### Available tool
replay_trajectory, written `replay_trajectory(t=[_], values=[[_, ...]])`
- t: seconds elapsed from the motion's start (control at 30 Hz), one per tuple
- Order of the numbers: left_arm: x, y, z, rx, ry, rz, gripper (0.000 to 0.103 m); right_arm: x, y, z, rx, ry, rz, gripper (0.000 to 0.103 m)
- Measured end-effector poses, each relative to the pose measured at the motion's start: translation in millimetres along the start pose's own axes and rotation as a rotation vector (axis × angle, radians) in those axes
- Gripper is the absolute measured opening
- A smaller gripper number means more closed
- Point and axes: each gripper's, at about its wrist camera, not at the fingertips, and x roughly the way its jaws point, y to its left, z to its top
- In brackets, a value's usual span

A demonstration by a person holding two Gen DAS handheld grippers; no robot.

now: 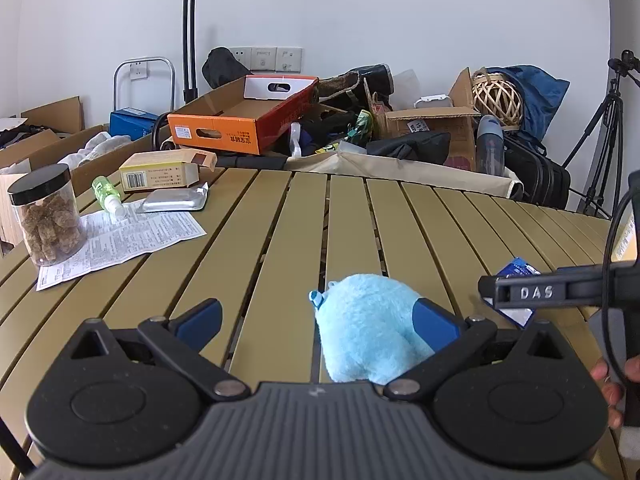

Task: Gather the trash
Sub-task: 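Close the right gripper on the blue tissue pack while the left tool approaches the light blue fuzzy ball, then close the left gripper on the light blue fuzzy ball and lift it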

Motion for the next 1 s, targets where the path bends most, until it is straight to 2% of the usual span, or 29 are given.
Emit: replay_trajectory(t=[0.2,0.27,0.3,0.73,1.0], values=[[2.9,2.9,-0.8,-0.01,0.007,0.006,0.103,6.0,6.8,-4.1,-0.009,0.015,-0.004,0.102],[3.8,3.2,-1.3,-0.01,0.009,0.007,0.103,7.5,6.8,-4.9,0.003,0.017,0.002,0.095],[4.5,3.6,-1.5,-0.011,0.011,0.006,0.103,7.3,6.0,-5.7,0.011,0.013,0.002,0.087],[9.8,-6.6,6.3,-0.006,0.023,-0.013,0.103,-14.8,-1.6,-12.0,0.029,-0.052,0.01,0.086],[26.0,-30.3,15.6,0.009,0.093,-0.023,0.103,-41.6,-21.4,-18.9,0.036,-0.1,-0.052,0.086]])
